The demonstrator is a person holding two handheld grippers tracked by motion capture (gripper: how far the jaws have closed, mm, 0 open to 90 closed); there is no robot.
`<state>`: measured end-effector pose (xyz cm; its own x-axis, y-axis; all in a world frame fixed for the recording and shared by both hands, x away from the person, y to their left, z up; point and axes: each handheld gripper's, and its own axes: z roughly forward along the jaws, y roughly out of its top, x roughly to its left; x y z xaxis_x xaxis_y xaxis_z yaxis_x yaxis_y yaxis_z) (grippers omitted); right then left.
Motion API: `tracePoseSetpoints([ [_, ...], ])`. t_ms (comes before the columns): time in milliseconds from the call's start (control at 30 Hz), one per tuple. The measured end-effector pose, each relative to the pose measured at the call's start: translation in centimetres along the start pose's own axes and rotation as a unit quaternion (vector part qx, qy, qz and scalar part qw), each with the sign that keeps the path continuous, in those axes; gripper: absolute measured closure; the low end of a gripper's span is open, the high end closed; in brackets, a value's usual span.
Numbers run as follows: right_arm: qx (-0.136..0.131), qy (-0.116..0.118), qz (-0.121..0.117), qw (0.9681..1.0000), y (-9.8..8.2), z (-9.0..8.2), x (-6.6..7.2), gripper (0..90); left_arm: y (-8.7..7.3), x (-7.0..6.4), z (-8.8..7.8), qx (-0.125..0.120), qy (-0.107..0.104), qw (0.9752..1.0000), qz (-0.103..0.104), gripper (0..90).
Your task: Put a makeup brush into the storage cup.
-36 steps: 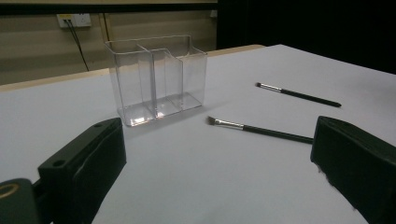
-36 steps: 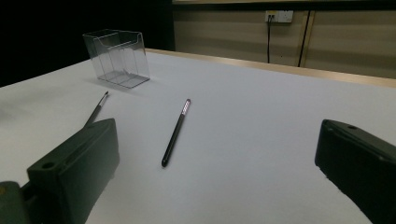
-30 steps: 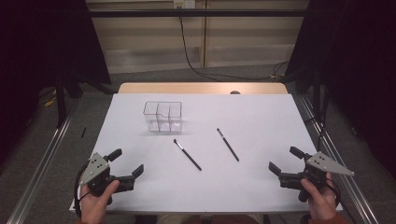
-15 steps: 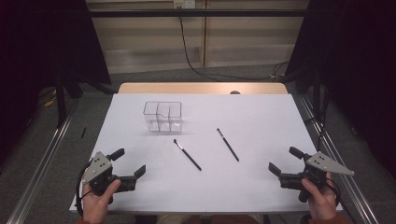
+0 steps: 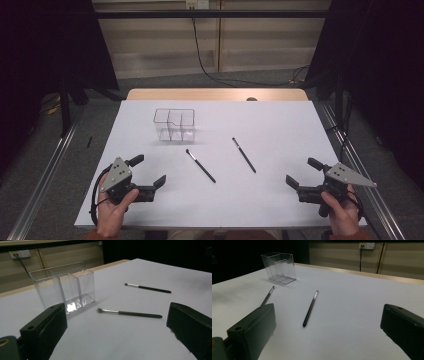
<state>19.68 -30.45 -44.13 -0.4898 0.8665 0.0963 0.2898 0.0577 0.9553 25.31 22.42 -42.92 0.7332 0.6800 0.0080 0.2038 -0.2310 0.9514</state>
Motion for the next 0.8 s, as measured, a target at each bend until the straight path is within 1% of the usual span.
tracePoseSetpoints([
  [67, 0.000, 0.001, 0.002, 1.0000, 0.0, 0.0, 0.0, 0.0, 0.1, 0.0, 0.4, 0.004, -0.009, 1.0000, 0.002, 3.0],
  [133, 0.000, 0.001, 0.001, 1.0000, 0.0, 0.0, 0.0, 0.0, 0.2, 0.0, 0.8, 0.012, -0.011, 0.9999, 0.004, 3.0],
  [200, -0.001, 0.001, -0.001, 1.0000, 0.0, 0.0, 0.0, 0.0, 0.5, 0.0, 1.2, 0.013, -0.018, 0.9997, 0.004, 3.0],
  [267, -0.001, 0.003, -0.001, 1.0000, 0.0, -0.1, 0.0, 0.0, 0.8, 0.0, 1.8, 0.014, -0.020, 0.9997, 0.009, 3.0],
  [300, -0.001, 0.003, -0.002, 1.0000, 0.0, 0.0, 0.0, 0.0, 1.0, 0.0, 2.1, 0.014, -0.024, 0.9996, 0.006, 3.0],
  [333, -0.001, 0.003, -0.002, 1.0000, 0.0, 0.0, 0.0, 0.0, 1.1, 0.0, 2.4, 0.015, -0.024, 0.9996, 0.008, 3.1],
  [433, 0.000, 0.006, 0.001, 1.0000, 0.0, 0.1, 0.1, 0.0, 1.4, 0.2, 3.4, 0.019, -0.027, 0.9994, 0.014, 3.1],
  [500, 0.000, 0.006, 0.002, 1.0000, 0.0, 0.0, 0.1, 0.0, 1.6, 0.4, 3.8, 0.020, -0.033, 0.9992, 0.011, 3.1],
  [567, 0.000, 0.005, -0.002, 1.0000, 0.0, 0.0, 0.0, 0.0, 1.7, 0.6, 4.0, 0.019, -0.032, 0.9992, 0.011, 3.1],
  [600, 0.000, 0.005, -0.002, 1.0000, 0.0, 0.0, 0.0, 0.0, 1.8, 0.8, 4.1, 0.020, -0.037, 0.9991, 0.009, 3.1],
  [700, 0.001, 0.006, 0.000, 1.0000, 0.0, 0.0, 0.0, 0.0, 2.0, 1.0, 4.5, 0.025, -0.042, 0.9988, 0.005, 3.3],
  [800, 0.001, 0.005, -0.002, 1.0000, 0.0, 0.0, 0.1, 0.0, 2.4, 1.0, 5.3, 0.036, -0.048, 0.9980, 0.020, 3.4],
])
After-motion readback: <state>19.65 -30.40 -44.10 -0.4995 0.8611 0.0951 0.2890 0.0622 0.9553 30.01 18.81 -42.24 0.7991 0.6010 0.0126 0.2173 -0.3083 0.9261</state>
